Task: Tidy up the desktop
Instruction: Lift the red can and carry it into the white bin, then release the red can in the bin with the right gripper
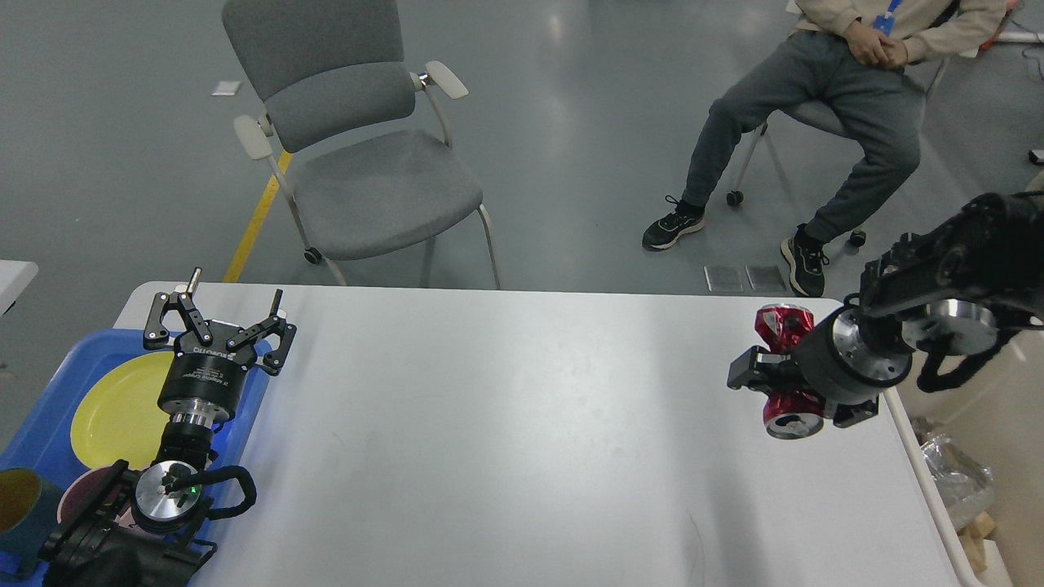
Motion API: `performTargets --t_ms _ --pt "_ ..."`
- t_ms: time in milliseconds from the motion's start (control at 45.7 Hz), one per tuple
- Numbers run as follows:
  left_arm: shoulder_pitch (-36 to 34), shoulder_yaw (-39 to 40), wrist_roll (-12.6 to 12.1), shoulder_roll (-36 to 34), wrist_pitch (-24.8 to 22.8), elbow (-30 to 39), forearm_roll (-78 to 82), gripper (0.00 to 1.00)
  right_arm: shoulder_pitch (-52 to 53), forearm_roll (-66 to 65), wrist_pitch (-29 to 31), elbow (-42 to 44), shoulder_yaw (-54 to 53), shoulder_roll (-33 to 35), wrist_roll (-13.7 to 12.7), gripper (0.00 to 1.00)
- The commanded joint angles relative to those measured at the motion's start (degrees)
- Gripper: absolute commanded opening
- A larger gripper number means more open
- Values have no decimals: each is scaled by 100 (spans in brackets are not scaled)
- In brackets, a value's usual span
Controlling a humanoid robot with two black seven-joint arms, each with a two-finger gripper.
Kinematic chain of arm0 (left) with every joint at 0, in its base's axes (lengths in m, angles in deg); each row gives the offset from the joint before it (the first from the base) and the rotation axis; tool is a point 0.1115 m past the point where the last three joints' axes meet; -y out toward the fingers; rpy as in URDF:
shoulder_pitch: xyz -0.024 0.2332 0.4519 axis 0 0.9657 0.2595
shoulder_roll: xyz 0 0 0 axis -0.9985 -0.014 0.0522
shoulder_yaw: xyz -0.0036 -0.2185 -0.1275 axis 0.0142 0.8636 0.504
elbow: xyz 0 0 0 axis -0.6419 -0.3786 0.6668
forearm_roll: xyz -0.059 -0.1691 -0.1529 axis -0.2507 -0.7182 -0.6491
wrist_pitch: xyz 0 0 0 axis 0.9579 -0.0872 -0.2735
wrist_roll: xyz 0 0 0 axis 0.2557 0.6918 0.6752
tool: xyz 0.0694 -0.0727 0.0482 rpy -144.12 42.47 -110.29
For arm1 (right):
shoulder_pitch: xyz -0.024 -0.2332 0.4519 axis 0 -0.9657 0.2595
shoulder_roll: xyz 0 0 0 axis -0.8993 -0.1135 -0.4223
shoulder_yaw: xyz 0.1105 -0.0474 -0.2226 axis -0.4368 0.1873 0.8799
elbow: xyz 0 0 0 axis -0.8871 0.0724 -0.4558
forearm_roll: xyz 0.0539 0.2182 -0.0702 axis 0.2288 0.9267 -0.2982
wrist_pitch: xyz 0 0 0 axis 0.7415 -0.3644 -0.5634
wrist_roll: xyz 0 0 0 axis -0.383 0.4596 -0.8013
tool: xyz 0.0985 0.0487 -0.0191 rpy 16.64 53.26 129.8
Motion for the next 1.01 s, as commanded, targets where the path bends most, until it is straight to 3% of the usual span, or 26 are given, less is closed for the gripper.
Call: performTargets --t_ms 0,656,984 --pt "0 -7 0 5 5 -9 1 96 552 17 279 -536 193 331 -10 0" --pt "0 -7 0 5 5 0 1 96 571 35 -222 -493 738 577 -63 0" --pt "0 2 9 5 5 0 1 96 -571 35 -301 851 923 1957 -160 0"
